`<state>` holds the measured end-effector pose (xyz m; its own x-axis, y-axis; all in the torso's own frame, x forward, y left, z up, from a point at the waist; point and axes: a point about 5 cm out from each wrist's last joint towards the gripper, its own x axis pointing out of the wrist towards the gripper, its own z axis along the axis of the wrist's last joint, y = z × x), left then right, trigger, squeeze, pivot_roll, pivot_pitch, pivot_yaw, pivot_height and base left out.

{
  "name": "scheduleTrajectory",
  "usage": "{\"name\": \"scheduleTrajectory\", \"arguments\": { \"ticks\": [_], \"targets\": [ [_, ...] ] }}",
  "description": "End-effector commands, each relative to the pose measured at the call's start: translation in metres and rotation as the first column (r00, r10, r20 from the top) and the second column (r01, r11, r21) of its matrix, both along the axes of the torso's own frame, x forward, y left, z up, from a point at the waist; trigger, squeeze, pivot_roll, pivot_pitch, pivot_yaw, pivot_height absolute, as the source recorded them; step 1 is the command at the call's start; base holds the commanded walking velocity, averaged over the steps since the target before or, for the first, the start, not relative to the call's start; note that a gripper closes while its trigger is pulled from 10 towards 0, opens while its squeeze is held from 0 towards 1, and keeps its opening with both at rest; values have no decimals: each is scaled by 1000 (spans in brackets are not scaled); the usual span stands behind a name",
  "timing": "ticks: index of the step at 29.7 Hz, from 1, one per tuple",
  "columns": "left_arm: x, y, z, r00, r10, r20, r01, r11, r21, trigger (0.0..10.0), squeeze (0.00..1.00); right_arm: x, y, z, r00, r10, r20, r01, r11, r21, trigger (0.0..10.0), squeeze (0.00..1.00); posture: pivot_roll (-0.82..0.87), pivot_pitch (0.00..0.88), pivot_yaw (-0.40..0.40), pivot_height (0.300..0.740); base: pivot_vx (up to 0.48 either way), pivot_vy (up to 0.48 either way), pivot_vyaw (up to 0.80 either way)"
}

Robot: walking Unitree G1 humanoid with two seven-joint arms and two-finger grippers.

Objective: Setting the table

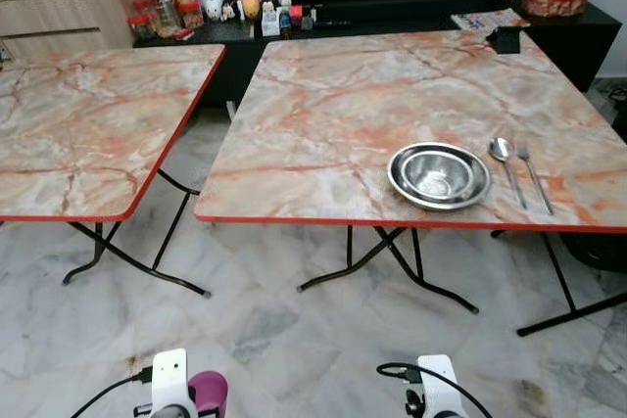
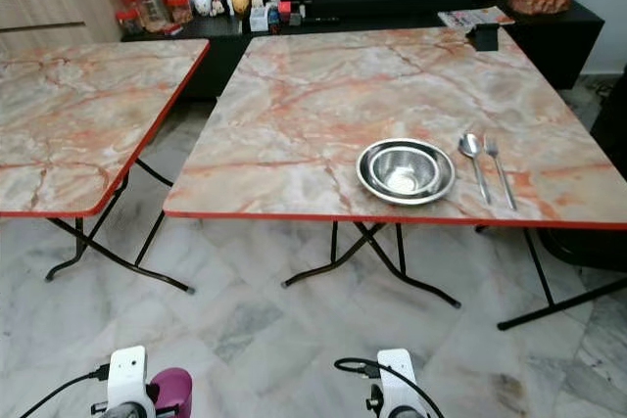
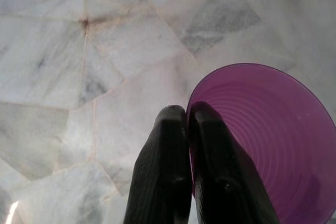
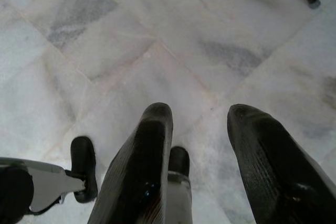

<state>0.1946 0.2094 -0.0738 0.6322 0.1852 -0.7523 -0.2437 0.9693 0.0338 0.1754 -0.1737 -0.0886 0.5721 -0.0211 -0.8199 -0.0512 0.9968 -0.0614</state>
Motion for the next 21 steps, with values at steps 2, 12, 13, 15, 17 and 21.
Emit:
{"name": "scheduleTrajectory", "arguments": {
  "ticks": [2, 12, 13, 15, 17, 21],
  "targets": [
    [2, 6, 2, 1000, 17, 9, -18, 1000, 8, 10000, 0, 4, 3, 2, 1000, 1, 13, -1, 1000, 3, 10000, 0, -167, 0, 78, 740, 362, 0, 0],
    [1, 2, 1, 1000, 3, 10, -3, 1000, -15, 10000, 0, 5, 3, 2, 1000, -2, 9, 2, 1000, 9, 10000, 0, -165, 0, 75, 740, 364, 0, -98],
    [2, 1, 1, 1000, 0, 15, 0, 1000, -22, 10000, 0, 5, 3, 2, 1000, -2, 9, 1, 1000, 9, 10000, 0, -165, 0, 75, 740, 247, 0, -519],
    [1, -1, 1, 1000, 2, 21, -1, 999, -35, 10000, 0, 5, 4, 2, 1000, 9, 7, -9, 1000, 5, 10000, 0, -165, 0, 75, 740, 0, 0, 0],
    [1, -1, 1, 1000, 2, 21, -1, 999, -35, 10000, 0, 5, 4, 2, 1000, 9, 7, -9, 1000, 5, 10000, 0, -165, 0, 75, 740, 0, 0, 0],
    [3, -2, 1, 1000, 4, 28, -2, 999, -41, 10000, 0, 6, 4, 2, 1000, 13, 9, -13, 1000, 4, 10000, 0, -163, 0, 73, 740, 0, 0, 0]
  ]
}}
